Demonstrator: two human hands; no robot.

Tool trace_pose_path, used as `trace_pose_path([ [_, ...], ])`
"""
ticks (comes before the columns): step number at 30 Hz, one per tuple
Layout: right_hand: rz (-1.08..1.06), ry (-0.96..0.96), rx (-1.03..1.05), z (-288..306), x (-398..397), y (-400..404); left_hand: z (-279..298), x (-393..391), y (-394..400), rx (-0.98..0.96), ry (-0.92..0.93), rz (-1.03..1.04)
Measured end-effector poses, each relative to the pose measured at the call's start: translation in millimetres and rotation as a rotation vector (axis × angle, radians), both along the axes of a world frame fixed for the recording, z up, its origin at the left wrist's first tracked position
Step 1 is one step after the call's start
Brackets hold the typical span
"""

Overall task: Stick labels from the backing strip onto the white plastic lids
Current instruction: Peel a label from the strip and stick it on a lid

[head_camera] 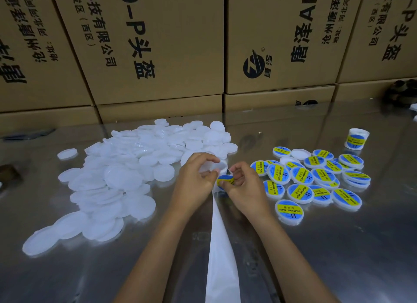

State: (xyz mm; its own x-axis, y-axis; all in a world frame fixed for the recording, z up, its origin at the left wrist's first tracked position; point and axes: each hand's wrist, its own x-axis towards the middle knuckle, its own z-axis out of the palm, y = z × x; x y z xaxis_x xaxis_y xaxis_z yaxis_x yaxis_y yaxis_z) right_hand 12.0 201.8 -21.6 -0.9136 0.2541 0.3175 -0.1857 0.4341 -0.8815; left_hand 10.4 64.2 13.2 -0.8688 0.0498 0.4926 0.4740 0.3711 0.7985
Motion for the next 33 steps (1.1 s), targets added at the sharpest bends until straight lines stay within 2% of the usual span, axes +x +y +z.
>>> trace_pose_path([
  [4, 0.013, 0.051, 0.007, 1.9, 2.6, -1.2, -5.1, -4.1, 2.3, -0.046, 0.010, -0.008],
  [11, 0.048, 0.019, 0.018, 5.8, 7.8, -3.7, -6.7, -5.8, 5.7, -0.159, 0.042, 0.067],
  [16, 0.063, 0.010, 0.026, 8.1, 10.2, -3.8, -5.5, -3.9, 5.7, -0.178, -0.010, 0.064],
  [21, 0.095, -0.064, 0.001, 11.2, 11.5, -5.2, -3.9, -2.3, 5.7, -0.193, -0.053, 0.073],
  [27, 0.273, -0.198, -0.148, 17.3, 10.3, -1.2, -0.7, -2.7, 5.3, -0.240, -0.068, 0.123],
  [33, 0.435, -0.334, -0.054, 26.8, 17.1, 13.8, -1.5, -7.0, -0.2, -0.215, -0.096, 0.161],
])
